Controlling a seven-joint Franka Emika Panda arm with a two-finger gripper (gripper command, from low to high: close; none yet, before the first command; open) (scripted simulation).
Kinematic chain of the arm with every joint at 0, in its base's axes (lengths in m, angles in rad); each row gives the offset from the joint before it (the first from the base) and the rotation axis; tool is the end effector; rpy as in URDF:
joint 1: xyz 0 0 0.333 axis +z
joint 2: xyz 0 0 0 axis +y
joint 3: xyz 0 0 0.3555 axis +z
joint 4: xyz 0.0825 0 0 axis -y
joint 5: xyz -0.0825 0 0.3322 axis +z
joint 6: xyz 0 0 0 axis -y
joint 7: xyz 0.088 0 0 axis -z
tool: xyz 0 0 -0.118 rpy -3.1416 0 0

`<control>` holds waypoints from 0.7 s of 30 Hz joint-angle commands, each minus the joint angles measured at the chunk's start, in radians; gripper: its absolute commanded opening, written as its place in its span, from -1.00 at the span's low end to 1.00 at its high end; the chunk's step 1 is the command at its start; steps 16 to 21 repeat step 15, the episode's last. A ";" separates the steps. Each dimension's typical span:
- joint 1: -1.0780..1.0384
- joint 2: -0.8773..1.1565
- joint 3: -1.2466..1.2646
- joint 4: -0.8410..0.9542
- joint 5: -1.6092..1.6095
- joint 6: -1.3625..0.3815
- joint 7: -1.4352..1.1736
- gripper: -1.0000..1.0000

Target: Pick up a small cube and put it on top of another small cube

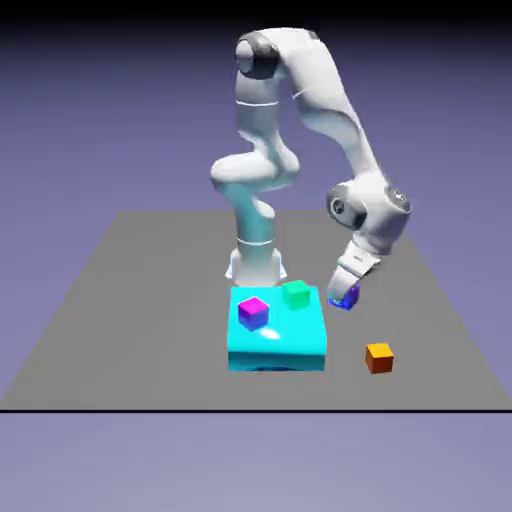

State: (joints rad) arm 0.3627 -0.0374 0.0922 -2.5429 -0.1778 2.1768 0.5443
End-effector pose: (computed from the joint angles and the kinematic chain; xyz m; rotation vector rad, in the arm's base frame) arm 0.3438 0.1589 0.3334 2.8508 0.0508 -0.3240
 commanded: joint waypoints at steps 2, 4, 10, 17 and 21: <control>-0.044 -0.044 -0.072 0.030 -0.005 -0.069 -0.040 -1.00; -0.108 -0.089 -0.145 0.059 -0.006 -0.138 -0.083 -1.00; -0.178 -0.071 -0.222 0.017 -0.022 -0.072 -0.114 -1.00; -0.179 -0.060 -0.224 0.005 -0.024 -0.049 -0.112 1.00; -0.179 -0.060 -0.224 0.005 -0.024 -0.049 -0.112 1.00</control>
